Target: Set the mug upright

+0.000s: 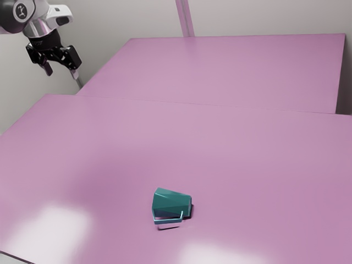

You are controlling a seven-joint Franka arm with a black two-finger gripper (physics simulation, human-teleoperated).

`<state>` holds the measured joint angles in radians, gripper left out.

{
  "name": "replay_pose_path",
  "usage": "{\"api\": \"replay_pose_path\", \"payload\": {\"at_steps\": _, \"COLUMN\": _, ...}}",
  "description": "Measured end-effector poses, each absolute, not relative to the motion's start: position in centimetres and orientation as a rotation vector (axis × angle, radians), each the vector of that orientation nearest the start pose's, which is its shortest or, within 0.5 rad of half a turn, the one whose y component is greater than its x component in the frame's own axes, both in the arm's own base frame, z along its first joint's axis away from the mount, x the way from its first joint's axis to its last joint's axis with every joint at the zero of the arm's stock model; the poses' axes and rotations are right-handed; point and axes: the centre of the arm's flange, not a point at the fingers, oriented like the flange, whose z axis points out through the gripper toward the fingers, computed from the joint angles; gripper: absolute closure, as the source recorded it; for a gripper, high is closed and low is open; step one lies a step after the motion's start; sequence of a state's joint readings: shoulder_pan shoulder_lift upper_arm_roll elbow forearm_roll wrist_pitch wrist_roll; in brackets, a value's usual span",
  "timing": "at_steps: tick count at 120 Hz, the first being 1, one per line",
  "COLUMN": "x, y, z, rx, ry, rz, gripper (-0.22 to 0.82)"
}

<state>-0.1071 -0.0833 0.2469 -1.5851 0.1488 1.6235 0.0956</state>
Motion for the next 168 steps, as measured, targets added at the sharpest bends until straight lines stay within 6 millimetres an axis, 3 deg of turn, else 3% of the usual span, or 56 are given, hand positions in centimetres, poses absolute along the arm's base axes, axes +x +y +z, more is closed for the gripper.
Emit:
{"api": "replay_pose_path", "payload": {"at_steps": 35, "x": 52.9, "y": 9.4, "z": 66.5, "rx": -2.998, "ry": -0.033, "rz": -0.188, "gripper": 0.0}}
{"api": "replay_pose_path", "payload": {"at_steps": 52, "x": 52.7, "y": 8.6, "z": 64.4, "rx": -3.078, "ry": -0.019, "rz": -0.162, "gripper": 0.0}}
{"api": "replay_pose_path", "payload": {"at_steps": 72, "x": 51.8, "y": 6.8, "z": 57.5, "rx": -3.302, "ry": -0.102, "rz": -0.004, "gripper": 0.0}}
{"api": "replay_pose_path", "payload": {"at_steps": 98, "x": 49.5, "y": 4.3, "z": 47.4, "rx": -3.494, "ry": -0.35, "rz": 0.301, "gripper": 0.0}}
{"api": "replay_pose_path", "payload": {"at_steps": 121, "x": 47.6, "y": 2.2, "z": 40.7, "rx": -3.557, "ry": -0.571, "rz": 0.525, "gripper": 0.0}}
{"api": "replay_pose_path", "payload": {"at_steps": 134, "x": 47.0, "y": 0.7, "z": 37.8, "rx": -3.575, "ry": -0.689, "rz": 0.617, "gripper": 0.0}}
{"api": "replay_pose_path", "payload": {"at_steps": 168, "x": 47.0, "y": -3.4, "z": 32.5, "rx": -3.574, "ry": -0.906, "rz": 0.816, "gripper": 0.0}}
